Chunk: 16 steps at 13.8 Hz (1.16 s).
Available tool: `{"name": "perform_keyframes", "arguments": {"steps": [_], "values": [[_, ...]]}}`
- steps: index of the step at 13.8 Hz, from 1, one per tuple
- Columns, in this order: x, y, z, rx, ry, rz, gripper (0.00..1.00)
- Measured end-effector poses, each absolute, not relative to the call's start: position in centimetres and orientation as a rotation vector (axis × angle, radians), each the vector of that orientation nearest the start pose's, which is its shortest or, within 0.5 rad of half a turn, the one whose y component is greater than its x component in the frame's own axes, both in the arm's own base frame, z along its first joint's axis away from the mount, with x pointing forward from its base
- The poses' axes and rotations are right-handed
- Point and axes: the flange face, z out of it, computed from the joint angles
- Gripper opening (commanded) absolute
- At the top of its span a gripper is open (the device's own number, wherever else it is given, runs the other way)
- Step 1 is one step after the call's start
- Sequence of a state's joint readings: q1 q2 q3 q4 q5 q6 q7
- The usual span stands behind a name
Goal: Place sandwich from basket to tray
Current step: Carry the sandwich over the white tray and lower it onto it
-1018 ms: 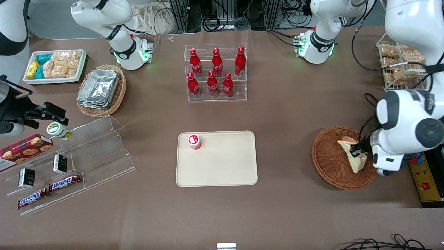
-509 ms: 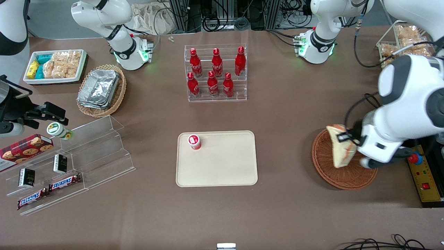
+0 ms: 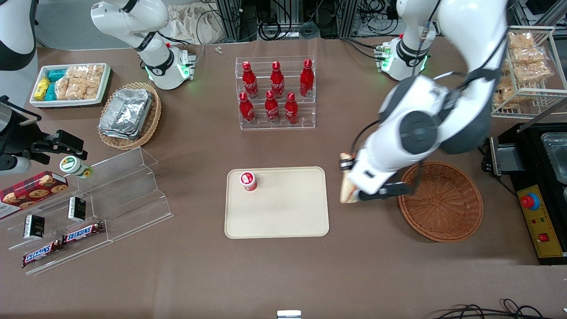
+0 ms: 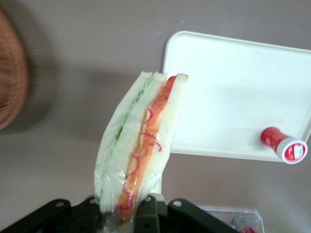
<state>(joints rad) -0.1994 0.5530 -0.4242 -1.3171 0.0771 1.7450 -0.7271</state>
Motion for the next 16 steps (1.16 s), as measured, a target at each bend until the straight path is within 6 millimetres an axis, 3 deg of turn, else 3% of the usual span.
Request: {"name": "perform_keyframes", "arguments": {"steps": [2,4,8,13,14,16], "values": [[59.9,-39.2,38.5,-3.193,-0.170,0.196,0.13],[60.0,-41.2,34.3,-3.197,-0.189,0.162,0.14],[61.3,-41.4,28.0,-3.216,-0.229,0.143,0.15],[61.6,-41.6,24.2,-3.228,-0.340,0.153,0.26],[61.5,-41.6,23.6,-3.225,-0.346,0.163,0.36],[61.4,-41.6,23.0,-3.221,-0.350,0.177,1.00]]}}
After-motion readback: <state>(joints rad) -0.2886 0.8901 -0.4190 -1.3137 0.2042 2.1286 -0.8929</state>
